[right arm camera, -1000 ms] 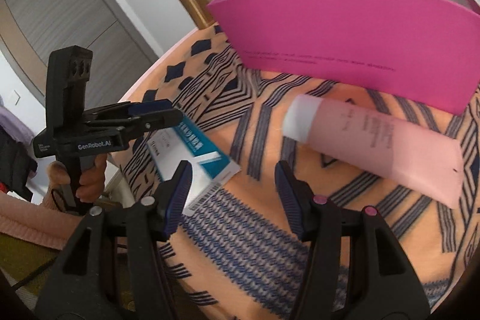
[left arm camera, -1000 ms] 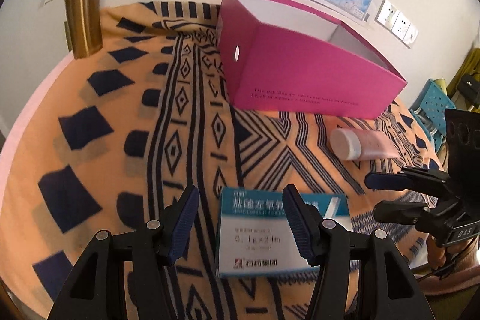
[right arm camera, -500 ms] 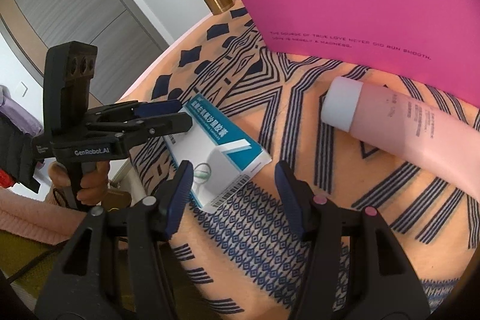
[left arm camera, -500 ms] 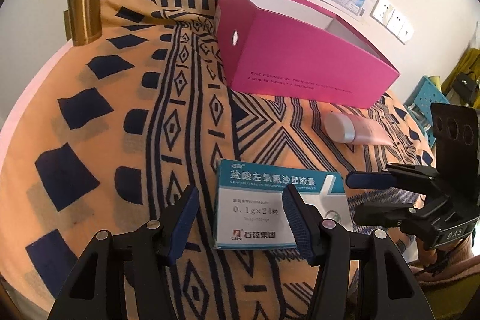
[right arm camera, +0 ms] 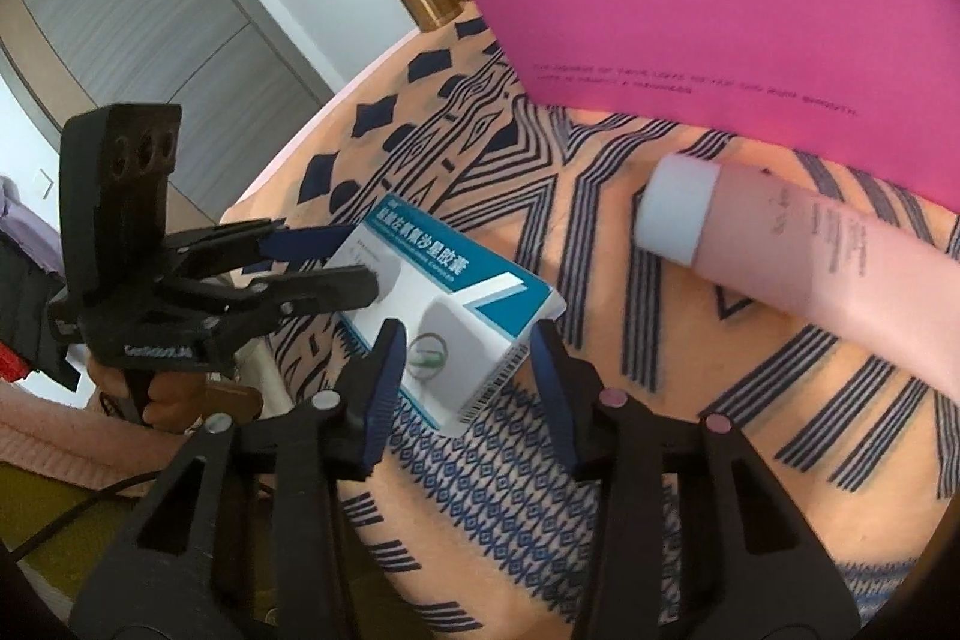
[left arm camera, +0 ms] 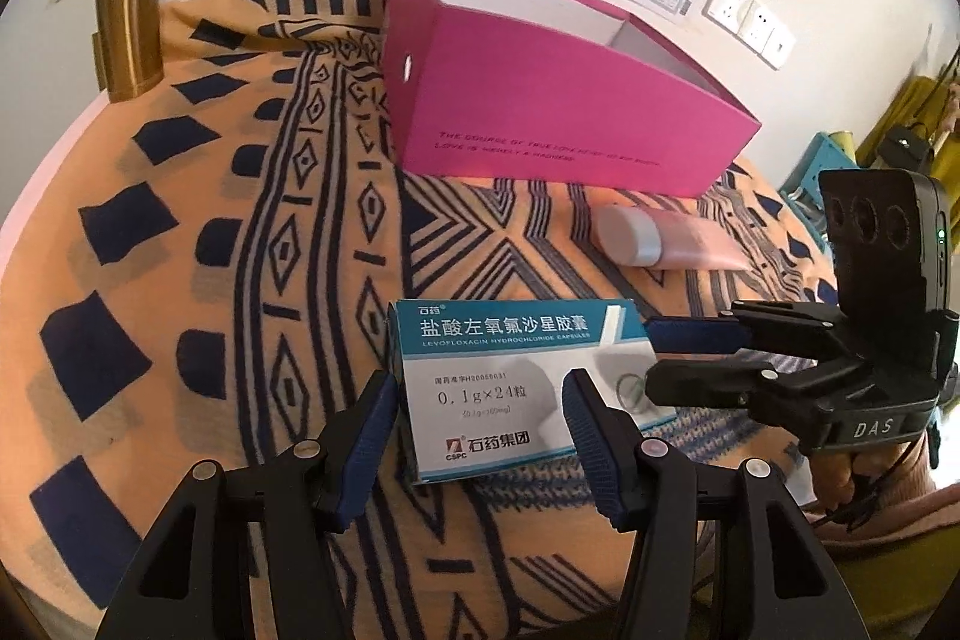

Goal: Organize rigid objects
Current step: 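Grasp the blue-and-white medicine box with the left gripper, then carry the medicine box into the magenta box and open the left gripper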

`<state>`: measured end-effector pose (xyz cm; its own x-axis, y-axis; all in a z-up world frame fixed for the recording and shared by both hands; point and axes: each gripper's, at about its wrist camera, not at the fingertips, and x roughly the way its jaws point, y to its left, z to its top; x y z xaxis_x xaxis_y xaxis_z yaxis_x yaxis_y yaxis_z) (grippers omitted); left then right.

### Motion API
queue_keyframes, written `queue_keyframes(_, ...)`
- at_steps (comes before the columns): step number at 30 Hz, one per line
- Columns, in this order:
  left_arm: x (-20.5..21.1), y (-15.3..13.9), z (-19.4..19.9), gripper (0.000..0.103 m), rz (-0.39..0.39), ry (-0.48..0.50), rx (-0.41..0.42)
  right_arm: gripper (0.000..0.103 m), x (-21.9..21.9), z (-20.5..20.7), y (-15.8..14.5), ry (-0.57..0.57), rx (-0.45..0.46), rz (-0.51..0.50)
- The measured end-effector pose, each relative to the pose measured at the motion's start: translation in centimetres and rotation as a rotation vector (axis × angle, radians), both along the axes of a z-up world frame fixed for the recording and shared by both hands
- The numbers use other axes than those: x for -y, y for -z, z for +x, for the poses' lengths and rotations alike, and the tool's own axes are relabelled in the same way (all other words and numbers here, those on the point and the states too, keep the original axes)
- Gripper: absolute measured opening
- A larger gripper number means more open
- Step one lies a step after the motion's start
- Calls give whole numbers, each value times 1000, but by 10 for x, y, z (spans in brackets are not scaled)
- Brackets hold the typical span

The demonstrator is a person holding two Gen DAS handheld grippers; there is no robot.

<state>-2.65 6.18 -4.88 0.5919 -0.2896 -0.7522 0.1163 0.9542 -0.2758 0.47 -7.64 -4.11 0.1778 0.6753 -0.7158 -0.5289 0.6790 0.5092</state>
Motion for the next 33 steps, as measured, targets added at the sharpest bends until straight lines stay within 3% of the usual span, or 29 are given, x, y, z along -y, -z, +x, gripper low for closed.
queue_keyframes(33,11,-44,26,57,-20,76,101,46,23,28,-55,78,164,20)
